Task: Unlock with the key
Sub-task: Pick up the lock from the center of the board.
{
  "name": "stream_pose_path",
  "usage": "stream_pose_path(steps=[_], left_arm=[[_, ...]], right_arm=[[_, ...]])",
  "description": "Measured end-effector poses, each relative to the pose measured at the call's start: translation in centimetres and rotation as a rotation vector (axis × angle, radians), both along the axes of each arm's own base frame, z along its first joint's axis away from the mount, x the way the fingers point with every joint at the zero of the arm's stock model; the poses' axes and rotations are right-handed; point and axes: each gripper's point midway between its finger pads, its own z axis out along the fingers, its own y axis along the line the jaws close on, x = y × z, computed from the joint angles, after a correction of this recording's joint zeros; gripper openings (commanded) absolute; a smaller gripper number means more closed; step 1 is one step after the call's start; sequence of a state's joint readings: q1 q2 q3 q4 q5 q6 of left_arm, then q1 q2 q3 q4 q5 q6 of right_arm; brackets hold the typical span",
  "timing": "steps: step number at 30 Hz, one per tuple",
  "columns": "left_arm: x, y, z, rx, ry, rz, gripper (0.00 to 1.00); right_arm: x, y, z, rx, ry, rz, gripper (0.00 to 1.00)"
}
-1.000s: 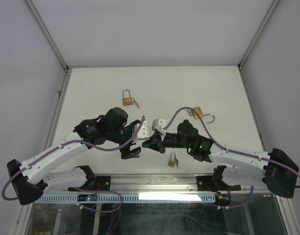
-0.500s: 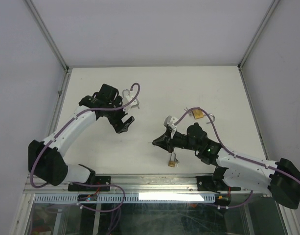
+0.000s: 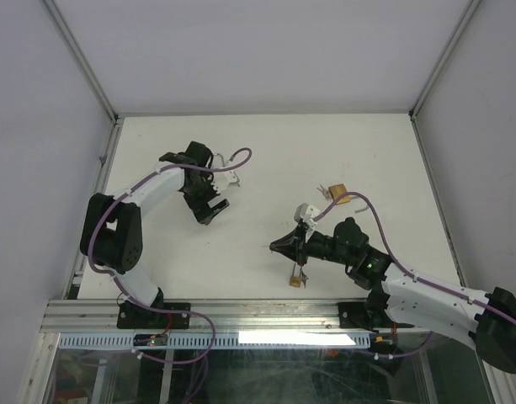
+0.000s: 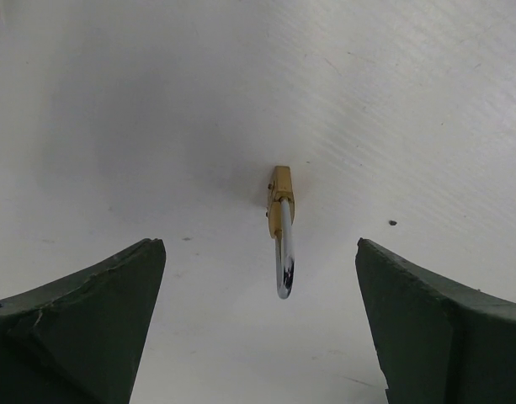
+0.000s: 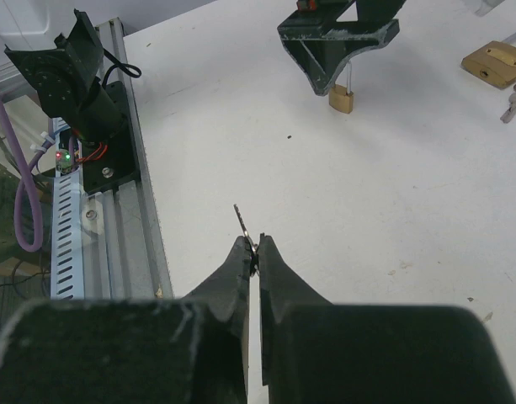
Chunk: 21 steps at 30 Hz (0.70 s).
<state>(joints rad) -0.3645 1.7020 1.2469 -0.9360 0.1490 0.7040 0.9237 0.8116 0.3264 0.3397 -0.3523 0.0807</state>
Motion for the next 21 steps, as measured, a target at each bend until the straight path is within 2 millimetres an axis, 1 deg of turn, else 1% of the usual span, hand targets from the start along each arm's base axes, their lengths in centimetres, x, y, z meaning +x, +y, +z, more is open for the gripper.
stream_pose_path(steps=[3, 5, 6, 8, 11, 13, 16, 18, 21], left_arm=[[-0.5, 0.7, -1.3, 0.033, 0.016, 0.007, 0.9], [-0.8, 1.0, -2.2, 0.049, 0.029, 0.01, 0.78], [-0.9, 1.0, -2.6, 0.052, 0.035, 0.011, 0.74], [-1.2, 1.1, -3.4, 0.058, 0.05, 0.012, 0.72], [-1.5, 1.3, -4.2, 0.063, 0.064, 0.015, 0.73], [-1.5, 1.2, -4.5, 0.062, 0.065, 0.019, 0.73], [-1.0, 1.0, -4.5, 0.051, 0.044, 0.024, 0.73], [-0.6, 0.8, -4.5, 0.043, 0.031, 0.031, 0.68], [-0.5, 0.6, -4.5, 0.033, 0.027, 0.046, 0.55]], right_arm=[[0.1, -0.1, -0.1, -0.002, 0.002, -0.003, 0.0], [0.1, 0.0, -0.3, -0.007, 0.005, -0.002, 0.0], [0.1, 0.0, -0.4, -0.011, 0.009, -0.001, 0.0], [0.1, 0.0, -0.8, -0.02, 0.018, 0.006, 0.0], [-0.1, 0.1, -0.9, -0.023, 0.022, 0.017, 0.0], [-0.2, 0.1, -0.9, -0.023, 0.023, 0.021, 0.0], [-0.3, 0.1, -0.9, -0.022, 0.024, 0.028, 0.0], [-0.3, 0.1, -0.9, -0.023, 0.024, 0.032, 0.0], [-0.4, 0.1, -1.0, -0.025, 0.025, 0.036, 0.0]])
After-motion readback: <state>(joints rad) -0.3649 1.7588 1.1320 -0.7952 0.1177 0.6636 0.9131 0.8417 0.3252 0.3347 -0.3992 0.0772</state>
